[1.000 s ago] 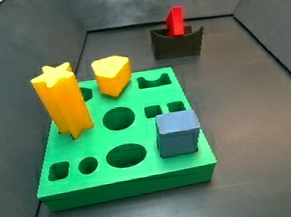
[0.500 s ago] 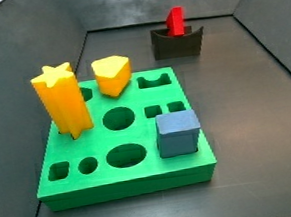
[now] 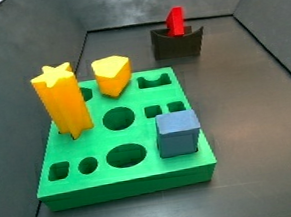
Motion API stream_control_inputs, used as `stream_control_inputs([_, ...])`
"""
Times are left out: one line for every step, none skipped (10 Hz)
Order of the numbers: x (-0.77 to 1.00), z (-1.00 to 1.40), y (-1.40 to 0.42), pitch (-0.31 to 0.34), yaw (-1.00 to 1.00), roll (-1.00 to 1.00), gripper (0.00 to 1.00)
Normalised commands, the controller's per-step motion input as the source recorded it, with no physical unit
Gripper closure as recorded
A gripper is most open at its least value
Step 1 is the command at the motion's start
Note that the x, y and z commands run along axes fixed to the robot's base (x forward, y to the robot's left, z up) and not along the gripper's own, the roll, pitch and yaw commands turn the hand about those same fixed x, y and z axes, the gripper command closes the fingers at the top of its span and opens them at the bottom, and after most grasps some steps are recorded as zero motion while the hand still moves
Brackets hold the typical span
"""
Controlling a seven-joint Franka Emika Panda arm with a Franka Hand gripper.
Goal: Pick up the double-square object. Move up. Place the double-square object on the fixture. Regrasp the double-square object. Move to above the board. Insert the double-square object.
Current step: Regrasp the double-square object.
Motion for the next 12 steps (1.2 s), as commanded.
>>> stream_control_inputs([0.08, -0.02, -0.03, 0.072, 0.05, 1.00, 0.00])
stream_control_inputs([0.09, -0.02, -0.03, 0.087, 0.05, 1.00, 0.00])
stream_control_inputs([0.10, -0.02, -0.03, 0.113, 0.06, 1.00, 0.00])
stream_control_inputs([0.11, -0.02, -0.04, 0.127, 0.07, 1.00, 0.00])
stream_control_inputs([0.12, -0.03, -0.04, 0.159, 0.09, 1.00, 0.00])
stream_control_inputs([0.14, -0.03, -0.05, 0.190, 0.13, 1.00, 0.00])
stream_control_inputs([0.16, -0.03, -0.05, 0.214, 0.16, 1.00, 0.00])
stream_control_inputs([0.17, -0.03, -0.05, 0.219, 0.20, 0.93, 0.00])
stream_control_inputs([0.19, -0.03, -0.05, 0.194, 0.22, 0.76, 0.00])
stream_control_inputs([0.21, -0.03, -0.05, 0.173, 0.23, 0.65, 0.00])
stream_control_inputs([0.25, -0.03, -0.06, 0.125, 0.25, 0.37, 0.00])
stream_control_inputs([0.27, -0.02, -0.05, 0.095, 0.25, 0.24, 0.00])
